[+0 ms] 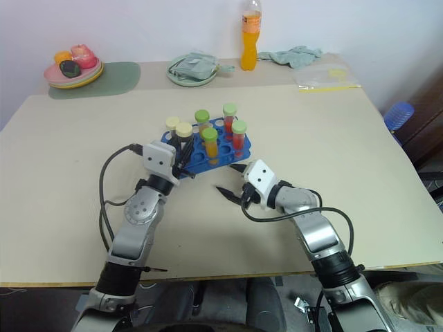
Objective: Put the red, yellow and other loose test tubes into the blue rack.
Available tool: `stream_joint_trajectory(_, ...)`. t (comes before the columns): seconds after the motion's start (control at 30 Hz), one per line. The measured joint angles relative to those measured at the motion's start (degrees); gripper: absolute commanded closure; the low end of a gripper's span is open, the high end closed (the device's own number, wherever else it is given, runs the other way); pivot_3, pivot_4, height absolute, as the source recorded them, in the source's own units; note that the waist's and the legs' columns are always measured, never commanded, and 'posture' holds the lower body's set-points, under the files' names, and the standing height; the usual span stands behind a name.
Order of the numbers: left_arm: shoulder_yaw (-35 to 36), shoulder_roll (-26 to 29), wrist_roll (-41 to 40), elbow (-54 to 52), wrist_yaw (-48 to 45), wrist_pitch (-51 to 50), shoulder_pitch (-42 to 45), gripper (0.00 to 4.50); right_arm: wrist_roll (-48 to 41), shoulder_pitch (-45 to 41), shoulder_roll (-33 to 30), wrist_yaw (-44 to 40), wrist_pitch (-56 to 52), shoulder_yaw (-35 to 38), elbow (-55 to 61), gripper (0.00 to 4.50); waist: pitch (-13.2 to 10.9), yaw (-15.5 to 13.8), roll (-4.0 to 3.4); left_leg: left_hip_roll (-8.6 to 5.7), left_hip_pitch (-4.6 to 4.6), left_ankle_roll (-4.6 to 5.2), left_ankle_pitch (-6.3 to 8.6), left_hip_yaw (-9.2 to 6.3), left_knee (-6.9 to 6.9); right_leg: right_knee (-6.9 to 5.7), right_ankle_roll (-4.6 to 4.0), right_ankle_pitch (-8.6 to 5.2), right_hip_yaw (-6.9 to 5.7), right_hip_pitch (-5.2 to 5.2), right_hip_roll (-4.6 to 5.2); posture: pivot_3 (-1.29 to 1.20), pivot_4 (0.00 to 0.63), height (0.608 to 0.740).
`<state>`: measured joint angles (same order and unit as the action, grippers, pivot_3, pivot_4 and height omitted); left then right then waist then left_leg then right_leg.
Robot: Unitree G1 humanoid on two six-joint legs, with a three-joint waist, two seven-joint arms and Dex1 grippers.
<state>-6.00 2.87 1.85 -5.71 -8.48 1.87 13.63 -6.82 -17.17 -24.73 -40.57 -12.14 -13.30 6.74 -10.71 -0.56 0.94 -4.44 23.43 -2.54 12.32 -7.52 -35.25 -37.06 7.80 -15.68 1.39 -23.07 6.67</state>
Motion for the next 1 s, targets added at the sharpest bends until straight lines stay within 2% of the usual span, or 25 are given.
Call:
stream_joint_trajectory(0.13,0.35,-0.44,-1.92,-0.90,-0.51,-0.26,-2.06,0.36,-1.00,0.02,0.09,-0.19,-0.44,0.58,0.29,0.80,0.00,0.03,0.00,0.00,0.00,0.00,0.00,0.00,0.00,0.00,0.00,0.00,0.00,-0.01,0.00,0.00,0.150,0.740)
stream_joint_trajectory(0.33,5.65,4.49,-9.93,-11.27,-4.58,-4.64,-6.82,0.36,-6.21,1.41,-4.12,-3.70,-1.90,6.90,3.15,0.80,0.00,0.25,-0.01,0.04,0.00,0.02,0.01,-0.01,0.02,0.01,-0.01,-0.01,0.00,-0.01,-0.01,0.00,0.150,0.740)
stream_joint_trajectory(0.6,20.12,20.47,-23.56,-21.27,-13.45,-16.71,-16.11,0.36,-12.31,5.06,-12.01,-7.54,-4.30,17.48,4.06,0.80,0.01,0.33,-0.03,0.14,-0.01,0.06,0.03,0.02,0.03,0.02,-0.02,-0.02,0.01,0.01,-0.02,0.00,0.150,0.740)
stream_joint_trajectory(0.7,29.44,27.43,-26.66,-20.03,-18.87,-19.35,-25.01,0.36,-12.44,5.48,-15.35,-7.56,-4.42,21.69,1.21,0.80,0.01,0.91,-0.07,0.19,-0.01,0.13,0.08,0.05,0.09,0.06,-0.07,-0.05,0.01,-0.01,-0.01,0.00,0.150,0.740)
stream_joint_trajectory(0.8,34.47,28.45,-27.42,-18.51,-19.44,-20.46,-28.74,0.36,-12.28,5.85,-17.55,-8.26,-4.24,23.86,-2.15,0.80,0.01,0.88,-0.05,0.23,-0.01,0.14,0.08,0.00,0.06,0.09,-0.07,-0.06,-0.05,0.09,0.00,0.00,0.150,0.740)
stream_joint_trajectory(1.0,35.26,27.58,-26.94,-18.24,-18.86,-20.44,-32.12,0.36,-12.32,4.75,-17.73,-11.35,-2.98,23.61,-6.06,0.80,0.02,1.17,-0.07,0.23,-0.06,0.16,0.10,0.01,0.07,0.13,-0.07,-0.06,-0.06,0.14,0.05,0.00,0.150,0.740)
